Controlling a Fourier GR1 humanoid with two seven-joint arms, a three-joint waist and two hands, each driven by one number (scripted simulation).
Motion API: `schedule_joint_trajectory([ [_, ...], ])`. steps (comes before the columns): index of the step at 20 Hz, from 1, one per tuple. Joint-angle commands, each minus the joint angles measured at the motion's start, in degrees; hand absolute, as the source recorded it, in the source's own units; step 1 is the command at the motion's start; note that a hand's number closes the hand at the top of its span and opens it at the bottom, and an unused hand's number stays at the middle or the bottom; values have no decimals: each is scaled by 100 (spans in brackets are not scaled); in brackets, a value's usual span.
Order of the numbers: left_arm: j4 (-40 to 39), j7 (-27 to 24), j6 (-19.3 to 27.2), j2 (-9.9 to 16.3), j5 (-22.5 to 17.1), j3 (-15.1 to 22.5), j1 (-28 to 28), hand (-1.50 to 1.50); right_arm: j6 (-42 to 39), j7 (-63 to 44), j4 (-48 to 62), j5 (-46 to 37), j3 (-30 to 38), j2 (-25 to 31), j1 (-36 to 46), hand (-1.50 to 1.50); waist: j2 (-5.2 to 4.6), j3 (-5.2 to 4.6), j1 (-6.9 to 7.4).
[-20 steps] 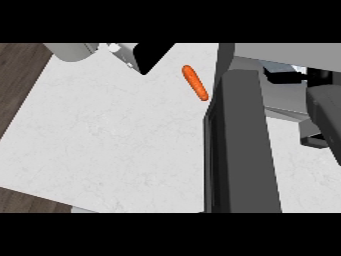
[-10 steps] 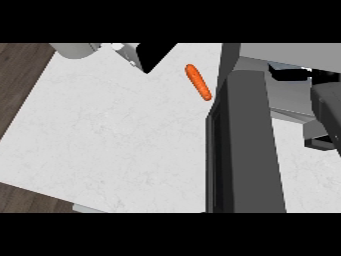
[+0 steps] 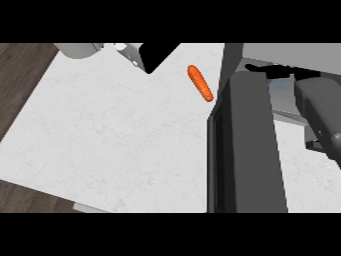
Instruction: Pick up the milk, place it into the microwave and close the microwave
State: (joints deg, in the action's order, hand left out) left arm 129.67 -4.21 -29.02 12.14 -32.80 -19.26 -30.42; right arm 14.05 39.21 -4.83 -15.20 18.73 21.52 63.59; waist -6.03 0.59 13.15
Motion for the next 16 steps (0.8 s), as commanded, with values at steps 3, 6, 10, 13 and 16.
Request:
schedule_joint_trajectory([
  [3, -104, 116, 66, 103, 50, -2, 174, -150, 113, -400, 155, -329, -322, -392, 313, -150, 48, -28, -6],
  [6, -102, 146, 64, 168, 42, -45, 217, -150, 475, -678, 147, -329, -308, -538, 524, -150, 81, -31, 10],
  [10, -268, 235, 63, 108, 45, 106, 207, -150, 786, -844, 119, -272, -231, -910, 688, -150, 131, -38, -98],
  [13, -257, 191, 7, 120, 120, 107, 232, -150, 744, -672, 49, -290, -222, -959, 681, -150, 131, -30, -122],
  [16, -287, 240, 30, 67, 117, 165, 186, -150, 718, -664, -6, -285, -181, -921, 794, -150, 179, -31, -211],
])
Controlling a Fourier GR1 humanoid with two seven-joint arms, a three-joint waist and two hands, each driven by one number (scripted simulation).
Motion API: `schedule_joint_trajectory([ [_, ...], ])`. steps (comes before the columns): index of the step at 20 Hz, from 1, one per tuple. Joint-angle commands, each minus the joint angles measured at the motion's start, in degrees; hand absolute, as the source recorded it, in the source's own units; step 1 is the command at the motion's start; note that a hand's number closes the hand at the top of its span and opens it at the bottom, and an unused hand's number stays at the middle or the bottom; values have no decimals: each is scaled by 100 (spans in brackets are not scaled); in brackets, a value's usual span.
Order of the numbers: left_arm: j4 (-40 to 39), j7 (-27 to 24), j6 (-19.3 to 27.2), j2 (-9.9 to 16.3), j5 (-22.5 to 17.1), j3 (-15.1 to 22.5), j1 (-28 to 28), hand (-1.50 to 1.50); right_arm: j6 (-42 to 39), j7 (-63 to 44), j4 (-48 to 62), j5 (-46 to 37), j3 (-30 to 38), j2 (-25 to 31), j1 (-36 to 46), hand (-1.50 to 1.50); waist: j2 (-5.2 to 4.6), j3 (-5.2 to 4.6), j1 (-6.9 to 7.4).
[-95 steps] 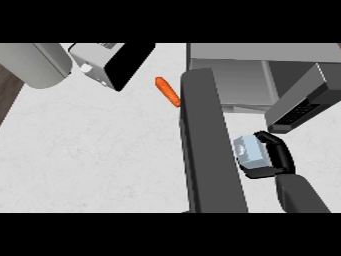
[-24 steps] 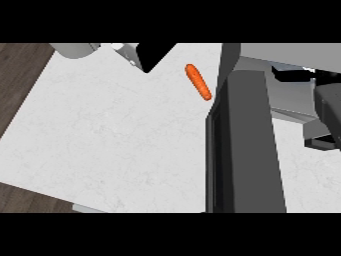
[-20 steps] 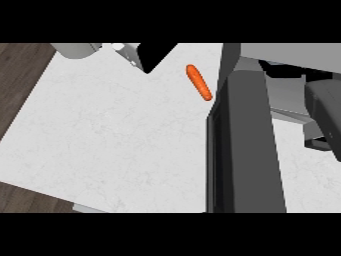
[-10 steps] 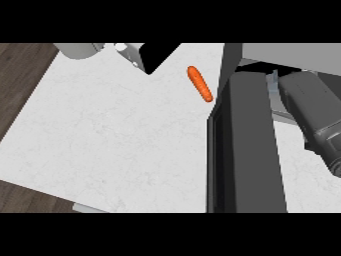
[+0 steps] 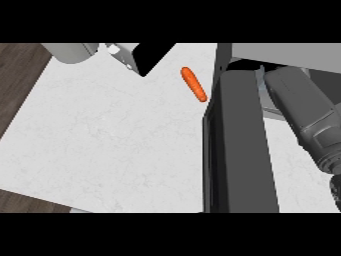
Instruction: Pick up the milk, place it into the microwave and close the microwave
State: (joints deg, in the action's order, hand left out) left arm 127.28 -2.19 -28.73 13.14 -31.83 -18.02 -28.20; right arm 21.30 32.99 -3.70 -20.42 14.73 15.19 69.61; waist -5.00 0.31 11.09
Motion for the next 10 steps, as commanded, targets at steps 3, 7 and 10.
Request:
schedule_joint_trajectory([
  [3, -149, 51, -21, -57, 63, 168, 68, -150, 249, 19, -193, 344, 369, -367, 174, -150, 62, -1, -95],
  [7, -187, 114, 9, -106, 117, 261, 90, -150, 422, 119, -229, 396, 483, -283, 28, -150, 115, -1, -290],
  [10, -371, 18, -93, -232, 418, 421, 26, -150, 328, 246, -211, 334, 450, -214, -93, -150, 130, -10, -331],
])
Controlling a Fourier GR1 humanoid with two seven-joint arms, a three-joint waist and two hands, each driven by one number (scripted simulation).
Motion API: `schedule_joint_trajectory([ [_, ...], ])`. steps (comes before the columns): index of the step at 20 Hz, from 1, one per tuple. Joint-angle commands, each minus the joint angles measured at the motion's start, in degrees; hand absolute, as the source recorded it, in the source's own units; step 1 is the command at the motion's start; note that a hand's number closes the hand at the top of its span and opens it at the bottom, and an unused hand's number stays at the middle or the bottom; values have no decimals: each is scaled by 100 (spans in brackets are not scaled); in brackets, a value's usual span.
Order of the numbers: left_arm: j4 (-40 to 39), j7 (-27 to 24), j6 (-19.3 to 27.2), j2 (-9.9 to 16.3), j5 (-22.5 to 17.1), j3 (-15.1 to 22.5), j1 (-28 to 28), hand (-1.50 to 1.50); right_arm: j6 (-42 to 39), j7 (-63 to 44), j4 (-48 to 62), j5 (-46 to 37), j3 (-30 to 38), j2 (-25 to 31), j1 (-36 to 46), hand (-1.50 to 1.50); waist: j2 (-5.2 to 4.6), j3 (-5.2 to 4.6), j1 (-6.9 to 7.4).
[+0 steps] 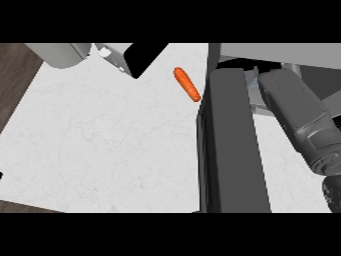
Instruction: Pick up the milk, place it into the microwave and close the microwave
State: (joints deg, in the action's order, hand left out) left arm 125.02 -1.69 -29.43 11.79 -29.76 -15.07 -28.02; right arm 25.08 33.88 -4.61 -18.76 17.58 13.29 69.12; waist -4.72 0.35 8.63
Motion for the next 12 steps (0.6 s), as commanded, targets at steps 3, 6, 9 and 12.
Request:
schedule_joint_trajectory([
  [3, -1, -23, -34, -207, 255, 296, -33, -150, -260, 161, -39, 97, 102, 2, -130, -150, 138, -12, -102],
  [6, -141, -61, -39, -270, 453, 425, 132, -150, -904, 303, -72, 236, 229, 316, -269, -150, 188, -12, -318],
  [9, -247, -251, -302, -502, 651, 845, -1, -150, -1241, 572, -63, 270, 257, 363, -564, -150, 219, -15, -353],
  [12, -506, -426, -611, -436, 896, 978, 25, -150, -1872, 652, -67, 498, 452, 273, -587, -150, 250, -18, -387],
])
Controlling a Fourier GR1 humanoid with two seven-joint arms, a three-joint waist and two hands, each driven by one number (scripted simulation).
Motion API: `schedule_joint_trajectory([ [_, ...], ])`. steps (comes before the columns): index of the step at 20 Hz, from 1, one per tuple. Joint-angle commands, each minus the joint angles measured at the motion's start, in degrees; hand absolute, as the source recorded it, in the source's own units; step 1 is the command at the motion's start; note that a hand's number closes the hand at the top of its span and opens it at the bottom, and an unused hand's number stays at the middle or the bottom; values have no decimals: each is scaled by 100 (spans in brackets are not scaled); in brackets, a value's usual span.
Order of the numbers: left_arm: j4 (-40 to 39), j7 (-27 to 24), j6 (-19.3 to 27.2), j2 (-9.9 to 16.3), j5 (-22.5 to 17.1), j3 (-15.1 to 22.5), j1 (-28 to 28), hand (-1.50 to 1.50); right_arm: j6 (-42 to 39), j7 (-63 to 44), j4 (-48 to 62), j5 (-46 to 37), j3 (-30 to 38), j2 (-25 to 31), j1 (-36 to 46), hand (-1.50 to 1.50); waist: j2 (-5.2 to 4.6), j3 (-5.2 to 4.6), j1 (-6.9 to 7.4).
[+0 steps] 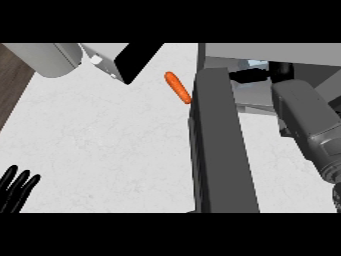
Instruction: Pick up the milk, place it into the microwave and close the microwave
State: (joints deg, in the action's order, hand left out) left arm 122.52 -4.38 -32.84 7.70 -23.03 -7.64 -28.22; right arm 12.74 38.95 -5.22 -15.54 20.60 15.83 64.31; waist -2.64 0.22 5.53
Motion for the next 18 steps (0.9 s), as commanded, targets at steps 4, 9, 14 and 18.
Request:
schedule_joint_trajectory([
  [4, -458, -127, -532, 16, 421, 531, 14, -150, -1622, 574, -14, 335, 244, -129, -481, -150, 123, -8, -248],
  [9, -473, 4, -659, 89, 768, 817, 251, -150, -2400, 810, -11, 609, 436, -392, -895, -150, 188, -11, -393],
  [14, -1408, -662, -572, -260, 1887, 1058, 719, -150, -2895, 908, -157, 714, 407, -575, -1303, -150, 256, -25, -536],
  [18, -1290, -71, 60, -736, 2329, 1610, 1031, -150, -3069, 1468, -373, 633, 194, -823, -2100, -150, 290, -23, -652],
])
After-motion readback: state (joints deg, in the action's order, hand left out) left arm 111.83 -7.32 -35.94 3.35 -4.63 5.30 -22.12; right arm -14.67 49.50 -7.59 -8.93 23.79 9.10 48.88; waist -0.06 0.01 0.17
